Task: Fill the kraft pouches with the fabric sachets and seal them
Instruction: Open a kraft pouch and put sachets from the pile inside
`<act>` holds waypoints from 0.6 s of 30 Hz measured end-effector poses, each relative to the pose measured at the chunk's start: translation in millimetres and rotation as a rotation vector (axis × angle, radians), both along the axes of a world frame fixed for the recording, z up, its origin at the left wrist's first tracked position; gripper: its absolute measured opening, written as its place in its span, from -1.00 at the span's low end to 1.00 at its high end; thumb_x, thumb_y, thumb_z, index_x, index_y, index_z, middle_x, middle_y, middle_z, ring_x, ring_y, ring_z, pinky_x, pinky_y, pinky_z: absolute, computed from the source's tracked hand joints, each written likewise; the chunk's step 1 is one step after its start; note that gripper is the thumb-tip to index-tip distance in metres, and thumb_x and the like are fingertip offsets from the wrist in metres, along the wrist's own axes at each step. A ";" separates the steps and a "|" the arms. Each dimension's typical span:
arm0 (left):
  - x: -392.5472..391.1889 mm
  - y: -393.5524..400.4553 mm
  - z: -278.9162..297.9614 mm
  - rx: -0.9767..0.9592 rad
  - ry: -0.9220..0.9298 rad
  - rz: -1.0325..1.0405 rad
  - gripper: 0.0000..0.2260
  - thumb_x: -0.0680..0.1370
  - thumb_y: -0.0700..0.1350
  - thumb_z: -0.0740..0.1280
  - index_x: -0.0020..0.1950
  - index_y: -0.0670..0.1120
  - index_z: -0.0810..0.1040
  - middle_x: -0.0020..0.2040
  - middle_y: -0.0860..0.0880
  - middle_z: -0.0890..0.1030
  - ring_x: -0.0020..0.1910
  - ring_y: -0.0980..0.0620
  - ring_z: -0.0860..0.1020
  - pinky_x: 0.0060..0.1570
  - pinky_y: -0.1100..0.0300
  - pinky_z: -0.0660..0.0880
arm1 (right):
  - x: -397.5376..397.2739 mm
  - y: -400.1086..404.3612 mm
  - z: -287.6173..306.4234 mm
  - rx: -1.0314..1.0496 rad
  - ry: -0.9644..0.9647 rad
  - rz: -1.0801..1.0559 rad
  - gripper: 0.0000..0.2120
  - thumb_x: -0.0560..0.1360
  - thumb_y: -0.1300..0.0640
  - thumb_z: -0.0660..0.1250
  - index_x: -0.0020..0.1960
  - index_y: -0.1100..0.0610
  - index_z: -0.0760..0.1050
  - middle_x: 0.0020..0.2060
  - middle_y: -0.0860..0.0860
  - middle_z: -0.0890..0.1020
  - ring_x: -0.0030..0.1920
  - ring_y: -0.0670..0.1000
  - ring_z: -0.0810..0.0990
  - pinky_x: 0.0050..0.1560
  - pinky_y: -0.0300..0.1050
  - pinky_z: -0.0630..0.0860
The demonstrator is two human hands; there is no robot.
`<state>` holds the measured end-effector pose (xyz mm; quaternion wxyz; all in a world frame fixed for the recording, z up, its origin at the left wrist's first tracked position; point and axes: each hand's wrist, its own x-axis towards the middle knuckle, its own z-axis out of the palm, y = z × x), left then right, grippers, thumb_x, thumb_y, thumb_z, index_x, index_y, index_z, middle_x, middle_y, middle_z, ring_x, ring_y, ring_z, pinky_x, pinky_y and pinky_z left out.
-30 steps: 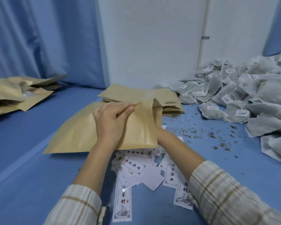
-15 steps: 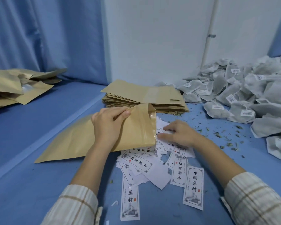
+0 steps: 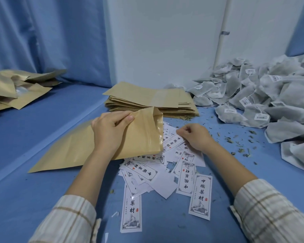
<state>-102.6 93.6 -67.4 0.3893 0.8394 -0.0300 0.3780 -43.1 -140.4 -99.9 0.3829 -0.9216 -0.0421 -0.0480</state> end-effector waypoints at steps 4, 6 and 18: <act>0.2 0.2 -0.6 0.003 0.001 -0.003 -0.87 0.51 -0.01 0.38 0.02 0.10 0.68 -0.10 0.31 0.54 0.00 0.15 0.45 0.20 -0.14 0.34 | -0.6 -4.9 12.1 0.242 -0.136 -0.144 -0.91 0.56 0.07 0.21 -0.02 0.07 0.46 -0.31 -0.02 0.53 -0.53 -0.18 0.47 -0.51 -0.30 0.37; 0.5 0.1 -0.8 0.004 0.003 -0.001 -0.87 0.51 -0.01 0.37 0.02 0.09 0.68 -0.10 0.30 0.55 0.00 0.15 0.45 0.21 -0.13 0.34 | -3.0 -14.1 23.8 0.394 -0.180 -0.182 -0.90 0.56 0.11 0.22 0.00 0.07 0.50 -0.41 -0.01 0.57 -0.63 -0.20 0.43 -0.56 -0.37 0.37; -6.7 -29.5 4.5 -0.031 -0.001 -0.176 -0.88 0.50 -0.02 0.39 0.00 0.11 0.68 -0.03 0.23 0.64 0.06 0.14 0.49 0.26 -0.02 0.34 | -27.5 47.5 33.5 0.218 -0.144 0.091 -0.85 0.53 0.31 0.21 -0.03 0.32 0.55 -0.17 0.11 0.62 -0.16 0.06 0.58 -0.11 -0.07 0.52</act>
